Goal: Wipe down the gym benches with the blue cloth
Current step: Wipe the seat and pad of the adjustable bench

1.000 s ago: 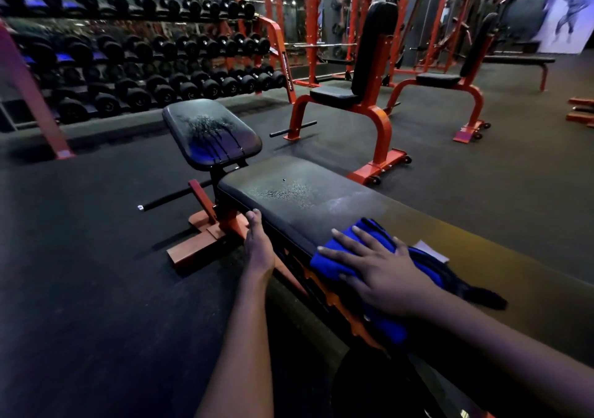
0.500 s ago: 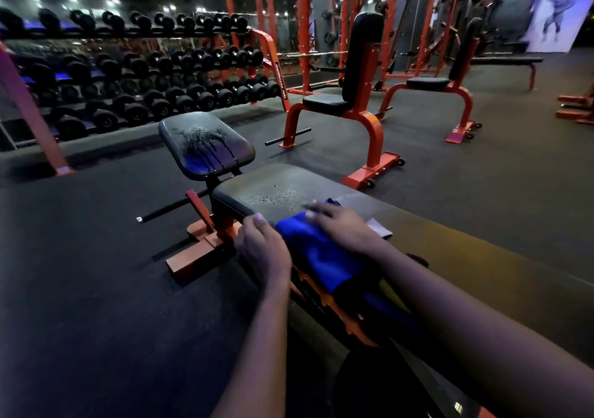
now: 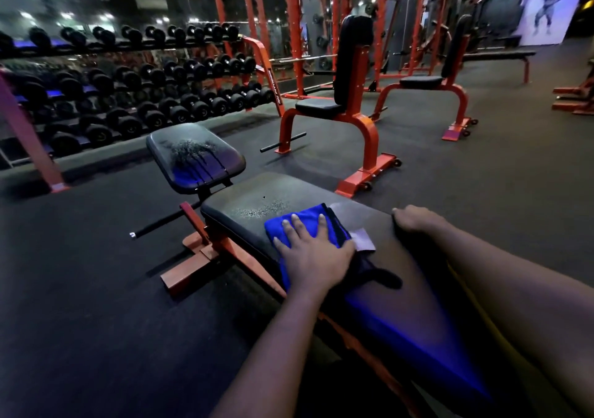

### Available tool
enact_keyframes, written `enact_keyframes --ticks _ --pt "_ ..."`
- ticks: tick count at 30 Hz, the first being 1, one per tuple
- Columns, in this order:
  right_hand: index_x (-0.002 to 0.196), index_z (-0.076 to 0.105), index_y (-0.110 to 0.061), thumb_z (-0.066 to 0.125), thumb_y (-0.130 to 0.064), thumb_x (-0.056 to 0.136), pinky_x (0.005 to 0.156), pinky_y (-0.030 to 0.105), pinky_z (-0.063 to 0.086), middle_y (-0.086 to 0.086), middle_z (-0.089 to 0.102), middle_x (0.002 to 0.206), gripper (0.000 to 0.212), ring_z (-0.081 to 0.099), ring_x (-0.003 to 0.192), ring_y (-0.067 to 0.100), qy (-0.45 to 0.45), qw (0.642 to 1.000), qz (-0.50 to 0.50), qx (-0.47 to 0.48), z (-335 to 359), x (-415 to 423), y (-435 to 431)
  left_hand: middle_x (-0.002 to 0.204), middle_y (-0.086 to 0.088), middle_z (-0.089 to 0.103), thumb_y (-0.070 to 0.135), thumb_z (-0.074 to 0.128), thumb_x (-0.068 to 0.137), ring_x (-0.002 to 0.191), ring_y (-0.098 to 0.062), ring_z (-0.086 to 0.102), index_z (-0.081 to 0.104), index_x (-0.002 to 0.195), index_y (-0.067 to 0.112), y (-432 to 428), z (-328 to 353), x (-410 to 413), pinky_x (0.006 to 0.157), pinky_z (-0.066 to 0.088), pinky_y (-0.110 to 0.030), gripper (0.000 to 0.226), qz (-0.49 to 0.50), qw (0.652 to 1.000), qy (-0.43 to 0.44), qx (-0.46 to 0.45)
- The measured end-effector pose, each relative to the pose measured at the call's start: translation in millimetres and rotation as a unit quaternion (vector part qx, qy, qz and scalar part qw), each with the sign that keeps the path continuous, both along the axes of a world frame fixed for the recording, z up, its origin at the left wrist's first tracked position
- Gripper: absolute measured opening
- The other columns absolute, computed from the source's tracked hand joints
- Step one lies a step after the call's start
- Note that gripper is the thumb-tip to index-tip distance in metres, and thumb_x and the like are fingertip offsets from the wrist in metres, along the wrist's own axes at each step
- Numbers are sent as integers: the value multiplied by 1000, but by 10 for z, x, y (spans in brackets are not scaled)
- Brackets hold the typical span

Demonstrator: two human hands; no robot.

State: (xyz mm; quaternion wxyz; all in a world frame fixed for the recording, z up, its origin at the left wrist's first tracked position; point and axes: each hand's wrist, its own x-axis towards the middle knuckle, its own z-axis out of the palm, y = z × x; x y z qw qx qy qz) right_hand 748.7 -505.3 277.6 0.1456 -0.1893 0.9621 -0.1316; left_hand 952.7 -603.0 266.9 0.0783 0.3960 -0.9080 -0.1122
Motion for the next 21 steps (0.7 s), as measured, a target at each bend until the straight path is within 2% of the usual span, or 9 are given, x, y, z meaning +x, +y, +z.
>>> enact_keyframes --ticks 3,7,11,15,18,21 --pt "142 46 -10 24 -48 102 111 43 33 15 42 151 59 43 137 33 27 1000 1 6 -48 -52 -10 164 -9 0 70 28 90 150 -30 -2 12 154 42 -482 14 24 119 1 -54 71 -31 999 -21 -17" --pt "140 48 -9 23 -45 101 111 43 36 16 44 149 59 45 135 33 40 999 18 7 -113 -98 -21 164 -6 0 70 28 90 151 -29 -2 13 153 44 -736 130 -170 119 1 -54 70 -26 998 -52 -3" --pt "139 49 -9 23 -44 101 107 42 36 16 46 148 58 47 134 32 46 999 4 10 -110 -80 -38 165 -5 0 65 28 92 150 -30 -1 13 153 43 -542 147 -163 119 -2 -54 67 -31 998 -54 6" --pt "138 50 -9 23 -43 102 106 41 37 16 46 148 57 47 133 33 53 999 0 10 -94 -70 -21 165 0 -1 67 32 90 150 -25 -2 14 152 47 -45 40 58 119 -1 -50 68 -106 994 -29 -13" --pt "141 48 -9 22 -45 102 110 42 35 16 43 150 58 44 136 32 32 999 11 5 -93 -95 -15 165 1 -3 76 32 86 150 -24 -5 12 151 49 76 7 110 120 -2 -50 74 -136 990 -36 -30" --pt "146 41 -6 21 -49 104 116 42 29 17 36 155 63 37 141 32 -12 999 33 -6 -74 -131 -28 165 3 -4 74 33 88 151 -23 -6 10 150 51 -41 34 -59 120 -1 -51 71 -166 985 -50 -24"
